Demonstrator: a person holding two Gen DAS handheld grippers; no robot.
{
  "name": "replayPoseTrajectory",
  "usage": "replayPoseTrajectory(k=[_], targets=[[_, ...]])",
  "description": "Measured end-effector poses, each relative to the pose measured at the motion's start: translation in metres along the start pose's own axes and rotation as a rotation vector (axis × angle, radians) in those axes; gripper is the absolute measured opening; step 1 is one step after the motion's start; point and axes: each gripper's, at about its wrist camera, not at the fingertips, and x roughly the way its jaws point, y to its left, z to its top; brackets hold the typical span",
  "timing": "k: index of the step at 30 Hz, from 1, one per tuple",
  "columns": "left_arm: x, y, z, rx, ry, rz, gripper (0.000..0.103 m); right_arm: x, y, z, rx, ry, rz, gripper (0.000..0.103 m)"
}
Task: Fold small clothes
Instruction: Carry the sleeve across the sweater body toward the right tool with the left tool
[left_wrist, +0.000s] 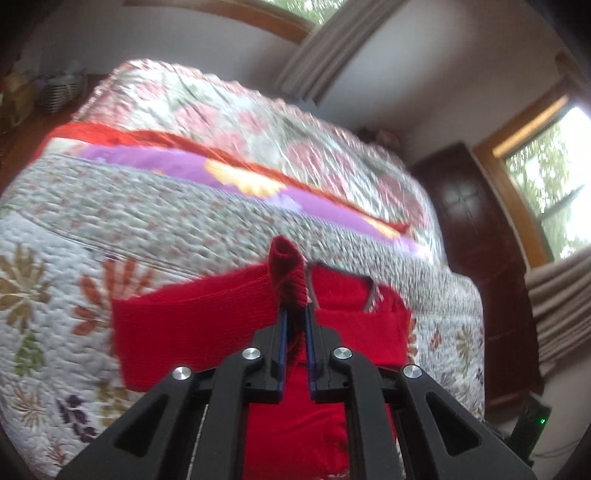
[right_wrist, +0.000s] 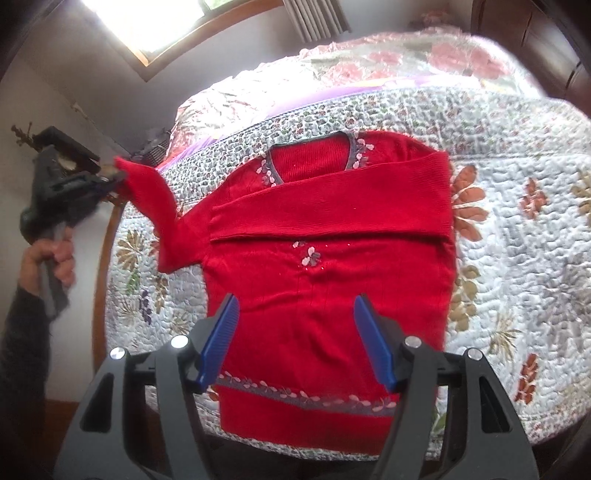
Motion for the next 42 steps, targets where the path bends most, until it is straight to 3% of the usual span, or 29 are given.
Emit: replayPoseTrajectory(k=[3, 7, 13, 18, 21, 22, 28, 35, 42], targets=[[0.051, -0.019, -0.008, 0.014, 0.072, 0.004, 0.008, 0.016, -0.017, 0.014, 0.051, 0.054, 0.063, 0.067], [0.108, -0.034, -0.02, 0.018, 0.15, 0.003, 0.008, 0.054, -0.045, 0.034, 0.176, 0.177, 0.222, 0.068], [0.18, -0.045, -0.04, 0.008, 0.244, -0.002, 0.008, 0.094, -0.06, 0.07, 0.203, 0.203, 0.275, 0.069], [0.205, -0.048, -0.053, 0.017, 0.294, -0.004, 0.011, 0.123, -0.065, 0.099, 0.198, 0.21, 0.301, 0.07], [0.202, -0.044, -0.058, 0.013, 0.29, -0.01, 0.036, 0.144, -0.064, 0.112, 0.172, 0.227, 0.33, 0.07], [0.198, -0.042, -0.06, 0.013, 0.285, -0.007, 0.05, 0.154, -0.062, 0.116, 0.154, 0.237, 0.33, 0.069], [0.154, -0.014, -0.083, -0.033, 0.267, -0.035, 0.054, 0.194, -0.05, 0.12, 0.036, 0.271, 0.319, 0.052], [0.089, 0.022, -0.138, -0.176, 0.218, -0.056, 0.06, 0.232, -0.043, 0.12, -0.016, 0.265, 0.302, 0.051], [0.071, 0.035, -0.17, -0.272, 0.222, -0.051, 0.06, 0.251, -0.045, 0.12, 0.008, 0.285, 0.319, 0.051]])
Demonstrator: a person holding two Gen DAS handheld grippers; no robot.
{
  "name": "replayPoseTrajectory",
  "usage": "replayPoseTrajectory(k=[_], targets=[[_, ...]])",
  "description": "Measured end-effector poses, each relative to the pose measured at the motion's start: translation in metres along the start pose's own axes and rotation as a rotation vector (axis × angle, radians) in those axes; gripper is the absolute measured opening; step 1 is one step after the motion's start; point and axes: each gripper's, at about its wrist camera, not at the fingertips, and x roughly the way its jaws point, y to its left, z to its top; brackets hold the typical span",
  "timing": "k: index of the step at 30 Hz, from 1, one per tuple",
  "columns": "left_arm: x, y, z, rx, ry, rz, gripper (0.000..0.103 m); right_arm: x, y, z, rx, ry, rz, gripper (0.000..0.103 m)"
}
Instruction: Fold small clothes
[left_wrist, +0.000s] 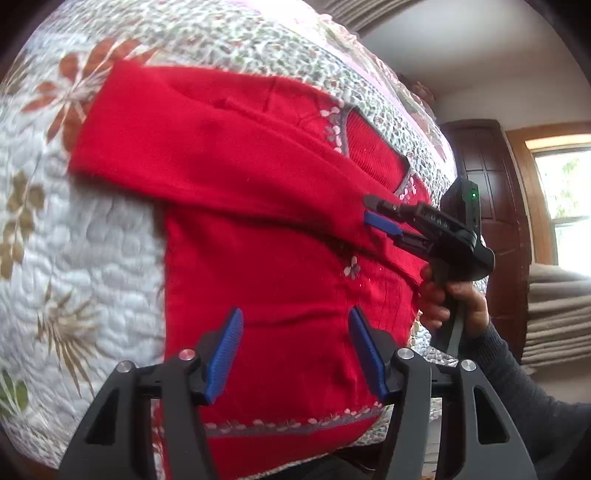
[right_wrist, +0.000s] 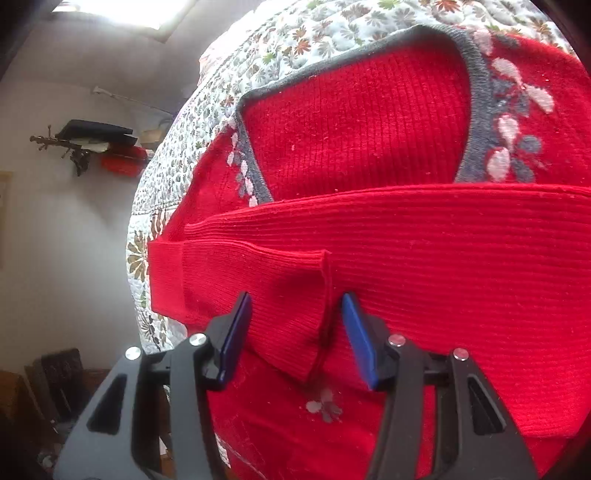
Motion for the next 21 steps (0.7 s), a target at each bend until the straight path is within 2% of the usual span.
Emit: replayPoseTrajectory(k=[3, 4, 5, 6, 9, 12, 18, 21], targets=[[0.002, 0.003, -0.008, -0.031, 0.001, -0.01, 0.06, 0.005, 0.0, 0.001, 0.011, 0.021, 0.016, 0.036], [0.002, 0.003, -0.011, -0.038, 0.003, -0.014, 0.06, 0.007, -0.001, 0.002, 0.025, 0.03, 0.023, 0.028], [0.003, 0.004, -0.013, -0.042, 0.006, -0.016, 0.06, 0.01, -0.001, 0.003, 0.036, 0.036, 0.027, 0.015], [0.004, 0.004, -0.016, -0.046, 0.01, -0.014, 0.06, 0.011, -0.002, 0.005, 0.05, 0.04, 0.032, 0.009], [0.003, 0.003, -0.026, -0.052, 0.019, -0.011, 0.06, 0.002, 0.001, 0.009, 0.082, 0.032, 0.061, 0.005], [0.0, 0.007, -0.036, -0.062, 0.028, 0.0, 0.06, -0.018, 0.018, 0.018, 0.056, 0.011, 0.068, 0.004], [-0.011, 0.008, -0.051, -0.079, 0.021, 0.003, 0.06, -0.089, 0.058, 0.039, -0.032, -0.099, 0.078, 0.004], [-0.017, 0.005, -0.055, -0.077, 0.012, 0.002, 0.06, -0.12, 0.064, 0.044, -0.055, -0.145, 0.066, 0.004]])
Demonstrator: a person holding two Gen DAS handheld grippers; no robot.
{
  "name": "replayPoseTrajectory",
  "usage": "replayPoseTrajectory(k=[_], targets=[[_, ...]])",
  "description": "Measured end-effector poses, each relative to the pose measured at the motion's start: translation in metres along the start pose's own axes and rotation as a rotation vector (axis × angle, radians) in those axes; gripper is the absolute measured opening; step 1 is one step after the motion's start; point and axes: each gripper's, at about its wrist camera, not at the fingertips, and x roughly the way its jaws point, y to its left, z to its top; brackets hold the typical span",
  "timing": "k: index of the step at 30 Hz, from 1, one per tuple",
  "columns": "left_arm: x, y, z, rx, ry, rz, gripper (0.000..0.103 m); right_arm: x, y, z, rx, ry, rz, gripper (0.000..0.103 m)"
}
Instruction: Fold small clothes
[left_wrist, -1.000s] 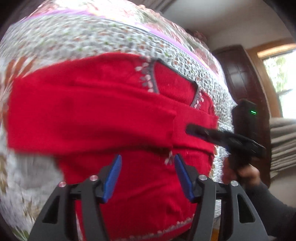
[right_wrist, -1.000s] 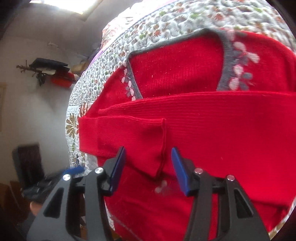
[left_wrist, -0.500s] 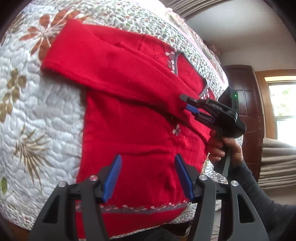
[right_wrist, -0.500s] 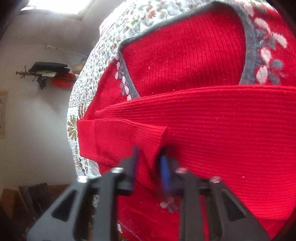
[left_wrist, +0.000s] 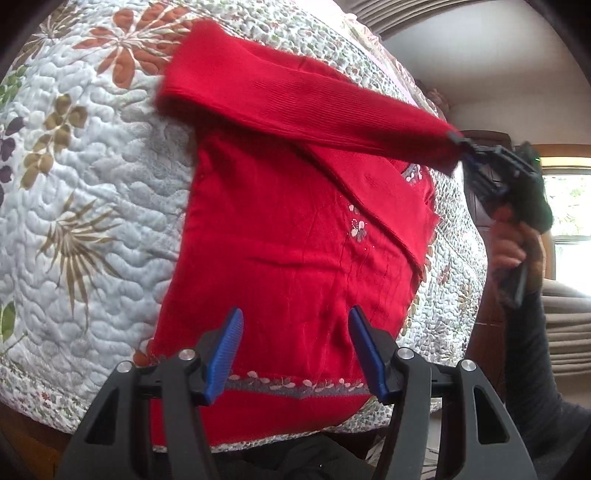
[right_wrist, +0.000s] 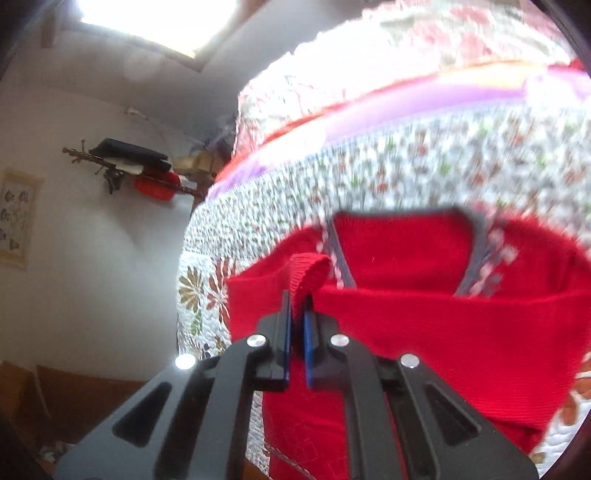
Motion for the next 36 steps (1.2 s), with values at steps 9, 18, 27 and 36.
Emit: replayPoseTrajectory(k=[9, 18, 27, 36], targets=[[-0.012, -0.025, -0.001, 0.044, -0.035, -0.003, 0.06, -0.074, -0.029, 0.003, 0.026, -0.098, -0.052, 0.004], [-0.005, -0.04, -0.004, 0.066, -0.02, 0.016, 0.06, -0.101, -0.097, -0.017, 0.125, -0.13, -0.098, 0.004], [0.008, -0.051, -0.001, 0.089, 0.016, 0.029, 0.06, -0.091, -0.161, -0.04, 0.228, -0.094, -0.141, 0.004], [0.018, -0.056, 0.004, 0.089, 0.039, 0.038, 0.06, -0.089, -0.196, -0.06, 0.306, -0.084, -0.154, 0.004]])
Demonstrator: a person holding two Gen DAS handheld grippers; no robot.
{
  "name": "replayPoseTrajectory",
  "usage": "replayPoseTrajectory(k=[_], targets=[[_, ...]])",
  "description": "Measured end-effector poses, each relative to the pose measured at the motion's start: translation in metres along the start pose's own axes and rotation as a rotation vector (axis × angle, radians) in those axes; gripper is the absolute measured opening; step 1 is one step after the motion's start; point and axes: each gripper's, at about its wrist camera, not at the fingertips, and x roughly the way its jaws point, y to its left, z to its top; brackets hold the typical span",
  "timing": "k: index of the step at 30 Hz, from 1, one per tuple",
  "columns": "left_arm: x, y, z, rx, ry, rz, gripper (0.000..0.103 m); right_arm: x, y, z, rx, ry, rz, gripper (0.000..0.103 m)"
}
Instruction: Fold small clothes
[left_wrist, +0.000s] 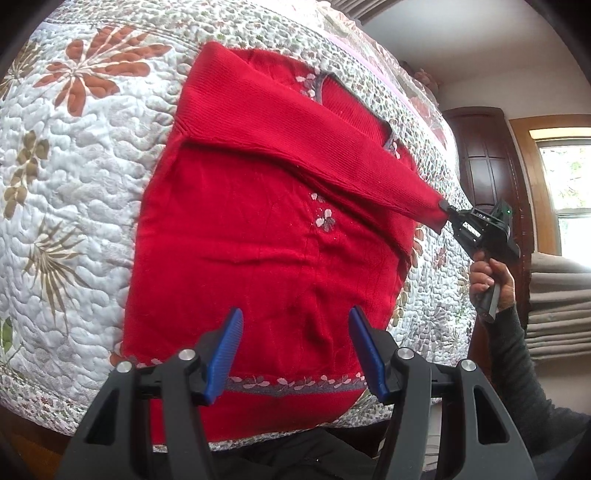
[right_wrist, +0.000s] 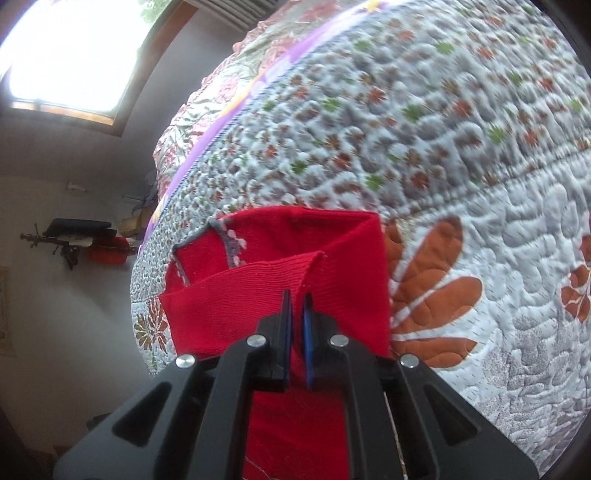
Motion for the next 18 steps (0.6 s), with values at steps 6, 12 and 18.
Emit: replayPoseTrajectory(k=[6, 12, 18], targets=[[0.003, -0.007, 0.004, 0.019, 0.011, -0.003, 0.06, 0.008, -0.02, -0.004, 0.035, 0.022, -0.01, 0.004], [0.005, -0.006, 0.006, 0.019, 0.019, 0.007, 0.06, 0.023, -0.036, -0.006, 0.073, 0.041, -0.011, 0.008], [0.005, -0.005, 0.008, 0.014, 0.019, 0.005, 0.06, 0.001, -0.056, -0.014, 0.16, -0.027, 0.03, 0.037]])
